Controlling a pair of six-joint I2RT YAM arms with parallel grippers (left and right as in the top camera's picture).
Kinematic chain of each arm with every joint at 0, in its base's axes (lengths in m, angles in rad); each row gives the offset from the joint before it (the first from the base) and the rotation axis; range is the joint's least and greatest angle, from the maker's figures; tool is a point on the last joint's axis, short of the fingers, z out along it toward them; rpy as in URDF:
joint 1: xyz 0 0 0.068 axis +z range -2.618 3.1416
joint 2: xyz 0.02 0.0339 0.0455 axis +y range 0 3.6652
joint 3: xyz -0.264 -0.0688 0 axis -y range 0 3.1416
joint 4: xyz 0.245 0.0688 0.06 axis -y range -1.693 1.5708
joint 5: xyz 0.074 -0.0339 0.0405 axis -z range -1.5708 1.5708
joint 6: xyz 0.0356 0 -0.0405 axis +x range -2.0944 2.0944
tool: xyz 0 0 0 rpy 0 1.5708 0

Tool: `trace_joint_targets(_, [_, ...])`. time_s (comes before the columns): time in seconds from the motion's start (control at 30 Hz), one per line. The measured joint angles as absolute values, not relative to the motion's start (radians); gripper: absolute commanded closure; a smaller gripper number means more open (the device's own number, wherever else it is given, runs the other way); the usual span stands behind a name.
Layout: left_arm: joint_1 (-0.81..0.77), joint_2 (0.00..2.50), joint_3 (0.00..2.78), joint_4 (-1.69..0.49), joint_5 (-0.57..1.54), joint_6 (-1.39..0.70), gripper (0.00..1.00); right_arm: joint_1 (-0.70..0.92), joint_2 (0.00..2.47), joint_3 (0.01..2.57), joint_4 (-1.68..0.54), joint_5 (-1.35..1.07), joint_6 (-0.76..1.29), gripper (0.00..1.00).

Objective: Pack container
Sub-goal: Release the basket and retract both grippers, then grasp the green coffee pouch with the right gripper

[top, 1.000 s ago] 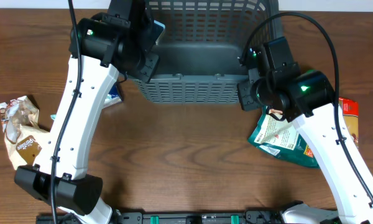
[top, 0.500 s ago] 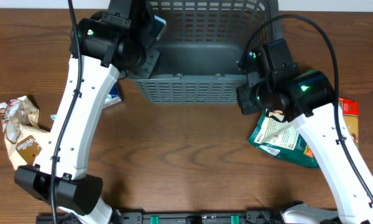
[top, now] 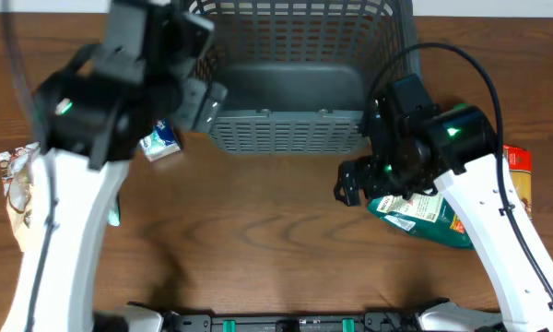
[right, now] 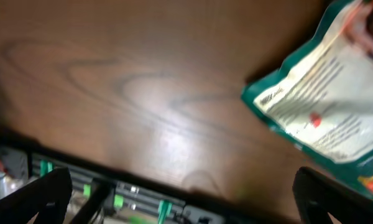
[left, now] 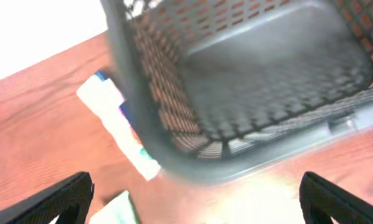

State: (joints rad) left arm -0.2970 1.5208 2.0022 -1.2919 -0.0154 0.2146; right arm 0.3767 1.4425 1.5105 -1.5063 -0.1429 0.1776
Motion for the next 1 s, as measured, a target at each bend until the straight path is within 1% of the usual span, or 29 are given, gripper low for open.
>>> trace_joint_targets(0.1, [-0.246, 1.452, 2.004, -1.354, -0.030, 0.179, 0.01, 0.353, 1.427, 1.515, -1.551, -0.137, 0.210, 0.01])
trace_joint_targets(0.23, [-0.155, 1.420, 2.006, -1.415, -0.061, 0.130, 0.01, 0.235, 1.377, 1.546, -1.570, -0.067, 0.294, 0.01])
trace_joint_targets(0.4, [-0.028, 1.433, 2.005, -1.433, -0.082, 0.072, 0.01, -0.015, 1.292, 1.577, -1.565, 0.021, 0.368, 0.01])
trace_joint_targets(0.47, [0.015, 1.437, 2.004, -1.433, -0.083, 0.050, 0.01, -0.153, 1.275, 1.578, -1.563, 0.047, 0.376, 0.01])
trace_joint_targets(0.53, [0.046, 1.437, 2.002, -1.433, -0.086, 0.032, 0.01, -0.255, 1.277, 1.578, -1.554, 0.064, 0.375, 0.01])
trace_joint_targets(0.67, [0.083, 1.437, 2.002, -1.433, -0.086, 0.006, 0.01, -0.441, 1.298, 1.557, -1.464, 0.073, 0.315, 0.01])
trace_joint_targets(0.73, [0.085, 1.437, 2.001, -1.433, -0.086, -0.001, 0.01, -0.493, 1.307, 1.525, -1.411, 0.055, 0.258, 0.01])
trace_joint_targets(0.87, [0.085, 1.437, 2.000, -1.433, -0.086, -0.004, 0.02, -0.559, 1.321, 1.404, -1.306, -0.029, 0.136, 0.01])
trace_joint_targets(1.0, [0.085, 1.437, 1.997, -1.433, -0.086, -0.004, 0.02, -0.593, 1.325, 1.250, -1.158, -0.094, 0.064, 0.01])
